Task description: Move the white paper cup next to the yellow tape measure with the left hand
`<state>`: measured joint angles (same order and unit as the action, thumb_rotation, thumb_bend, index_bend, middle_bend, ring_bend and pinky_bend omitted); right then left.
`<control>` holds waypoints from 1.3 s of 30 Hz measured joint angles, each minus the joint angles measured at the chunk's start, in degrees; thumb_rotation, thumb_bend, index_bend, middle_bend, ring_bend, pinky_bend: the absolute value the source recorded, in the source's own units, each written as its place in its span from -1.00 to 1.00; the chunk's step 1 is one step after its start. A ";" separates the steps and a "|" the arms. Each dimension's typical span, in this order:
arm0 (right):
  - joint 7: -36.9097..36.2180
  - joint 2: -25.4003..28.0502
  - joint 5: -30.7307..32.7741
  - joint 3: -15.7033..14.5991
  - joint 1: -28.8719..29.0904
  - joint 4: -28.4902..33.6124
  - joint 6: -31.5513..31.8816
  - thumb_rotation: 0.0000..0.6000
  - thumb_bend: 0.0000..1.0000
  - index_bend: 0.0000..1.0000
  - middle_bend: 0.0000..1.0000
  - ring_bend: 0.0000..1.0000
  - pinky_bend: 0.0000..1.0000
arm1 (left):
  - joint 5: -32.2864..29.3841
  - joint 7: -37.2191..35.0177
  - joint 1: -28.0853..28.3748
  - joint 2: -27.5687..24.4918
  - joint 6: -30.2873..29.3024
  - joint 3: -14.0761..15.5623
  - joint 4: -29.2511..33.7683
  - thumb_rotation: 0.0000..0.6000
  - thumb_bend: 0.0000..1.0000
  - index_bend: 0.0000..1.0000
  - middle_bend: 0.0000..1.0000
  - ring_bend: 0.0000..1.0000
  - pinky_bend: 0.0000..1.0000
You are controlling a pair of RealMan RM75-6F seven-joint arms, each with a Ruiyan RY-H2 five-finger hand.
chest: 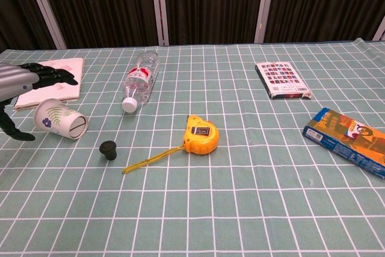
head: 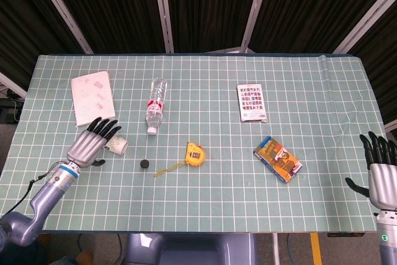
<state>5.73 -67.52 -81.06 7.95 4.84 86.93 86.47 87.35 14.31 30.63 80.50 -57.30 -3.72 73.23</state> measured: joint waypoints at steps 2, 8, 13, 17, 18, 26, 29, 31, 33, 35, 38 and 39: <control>-0.01 0.03 -0.01 0.00 0.03 0.00 -0.02 1.00 -1.00 -1.00 -1.00 -1.00 -1.00 | 0.69 9.05 -0.11 0.82 -1.41 0.22 0.36 1.00 -1.00 -0.72 -0.93 -1.00 -0.92; 0.40 -0.03 0.41 0.00 0.18 -0.15 -0.50 1.00 -1.00 -1.00 -1.00 -1.00 -1.00 | 1.46 30.15 1.00 6.10 -2.20 0.66 -1.08 1.00 -1.00 -0.66 -0.85 -0.93 -0.85; 0.50 -0.15 0.95 0.13 0.31 -0.50 -0.97 1.00 -1.00 -1.00 -1.00 -1.00 -1.00 | 1.04 38.76 2.10 9.91 -1.69 0.97 -3.29 1.00 -1.00 -0.65 -0.82 -0.88 -0.83; 0.60 -0.30 1.32 0.18 0.43 -0.78 -1.30 1.00 -1.00 -1.00 -1.00 -1.00 -1.00 | -0.49 42.63 2.51 11.66 -1.38 1.01 -4.76 1.00 -1.00 -0.59 -0.72 -0.77 -0.74; 0.63 -0.34 1.45 0.22 0.46 -0.83 -1.37 1.00 -1.00 -1.00 -1.00 -1.00 -1.00 | -0.72 43.05 2.59 11.93 -1.37 1.01 -5.07 1.00 -1.00 -0.56 -0.68 -0.74 -0.71; 0.66 -0.34 1.85 0.34 0.52 -0.98 -1.55 1.00 -1.00 -1.00 -1.00 -1.00 -1.00 | -1.33 42.20 3.07 13.34 -1.54 1.29 -7.53 1.00 -1.00 -0.26 -0.36 -0.38 -0.32; 0.59 -0.30 1.92 0.36 0.55 -1.02 -1.63 1.00 -1.00 -1.00 -1.00 -1.00 -1.00 | -0.85 39.83 3.32 13.80 -1.79 1.57 -8.71 1.00 -1.00 -0.14 -0.22 -0.26 -0.18; 0.55 -0.28 1.93 0.34 0.56 -1.03 -1.69 1.00 -1.00 -1.00 -1.00 -1.00 -1.00 | -0.43 38.01 3.46 14.07 -2.13 1.75 -9.65 1.00 -1.00 -0.09 -0.19 -0.22 -0.14; 0.52 -0.27 1.92 0.31 0.58 -1.04 -1.73 1.00 -1.00 -1.00 -1.00 -1.00 -1.00 | -0.03 36.02 3.55 14.35 -2.75 1.87 -10.64 1.00 -1.00 -0.07 -0.17 -0.20 -0.12; 0.57 -0.29 1.88 0.28 0.62 -1.06 -1.77 1.00 -1.00 -1.00 -1.00 -1.00 -1.00 | 0.09 34.12 3.54 14.39 -3.48 1.80 -11.06 1.00 -1.00 -0.06 -0.16 -0.20 -0.11; 0.61 -0.30 1.82 0.20 0.64 -1.02 -1.83 1.00 -1.00 -1.00 -1.00 -1.00 -1.00 | 0.00 31.34 3.41 13.99 -4.58 1.38 -10.81 1.00 -1.00 -0.06 -0.17 -0.20 -0.10; 0.61 -0.28 1.83 0.18 0.63 -0.98 -1.85 1.00 -1.00 -1.00 -1.00 -1.00 -1.00 | -0.09 30.36 3.34 13.75 -4.94 1.15 -10.51 1.00 -1.00 -0.06 -0.17 -0.20 -0.10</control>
<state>6.34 -67.80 -79.23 8.13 5.48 85.95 84.62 87.26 44.67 33.97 94.25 -62.24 -2.57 62.72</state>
